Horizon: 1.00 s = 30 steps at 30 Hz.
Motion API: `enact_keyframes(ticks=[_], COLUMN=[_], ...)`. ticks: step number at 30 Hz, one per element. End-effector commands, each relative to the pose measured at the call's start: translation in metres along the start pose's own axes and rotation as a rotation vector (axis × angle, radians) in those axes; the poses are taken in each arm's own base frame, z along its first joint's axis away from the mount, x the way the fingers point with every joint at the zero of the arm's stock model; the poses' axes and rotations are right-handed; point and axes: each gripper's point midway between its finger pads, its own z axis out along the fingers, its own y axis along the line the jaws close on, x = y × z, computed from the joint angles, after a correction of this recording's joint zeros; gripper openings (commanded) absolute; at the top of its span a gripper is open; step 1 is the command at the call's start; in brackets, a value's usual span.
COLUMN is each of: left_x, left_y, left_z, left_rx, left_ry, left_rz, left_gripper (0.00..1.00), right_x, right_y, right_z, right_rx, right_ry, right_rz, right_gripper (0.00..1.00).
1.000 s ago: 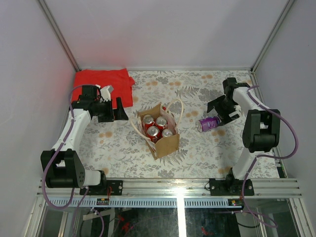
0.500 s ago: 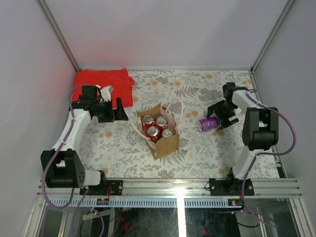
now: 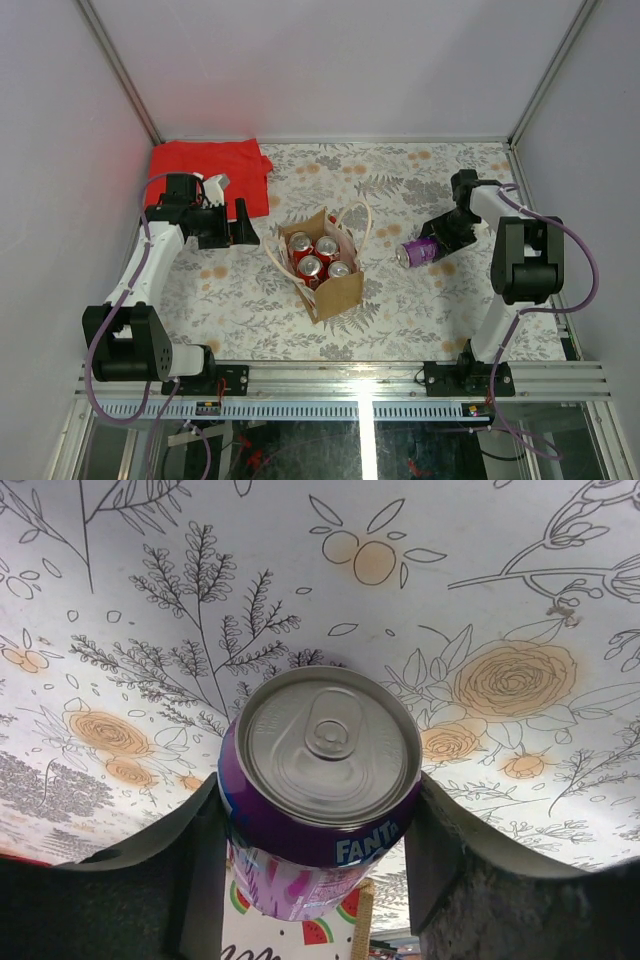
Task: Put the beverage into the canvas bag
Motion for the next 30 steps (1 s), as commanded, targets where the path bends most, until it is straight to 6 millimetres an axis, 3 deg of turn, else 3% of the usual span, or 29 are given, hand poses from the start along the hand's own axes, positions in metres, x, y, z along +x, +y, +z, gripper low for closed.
enact_keyframes(ticks=[1,3,16,27,30], left_x=[-0.009,-0.009,-0.009,-0.008,-0.008], left_y=[-0.002,-0.002,-0.002,-0.003,-0.004], left_z=[-0.003,-0.003,-0.003,-0.004,-0.004], left_rx=[-0.005,-0.005,-0.003,-0.001,0.0], left_ry=[-0.045,-0.046,-0.044,-0.046,-0.044], left_rz=[0.05,0.05,0.048,0.049,0.049], left_gripper=[1.0,1.0,1.0,1.0,1.0], right_x=[0.001,-0.002,-0.047,-0.045,-0.041], right_y=[-0.004,-0.005,0.013,0.015,0.023], right_z=[0.007,0.007,-0.048,-0.056,-0.072], right_rx=[-0.003,0.005,-0.081,-0.085,-0.089], right_ry=[0.005,-0.005,-0.299,-0.423,-0.507], right_rz=[-0.023,-0.046,-0.249,-0.394,-0.454], right_gripper=[0.14,0.0,0.0,0.0,0.0])
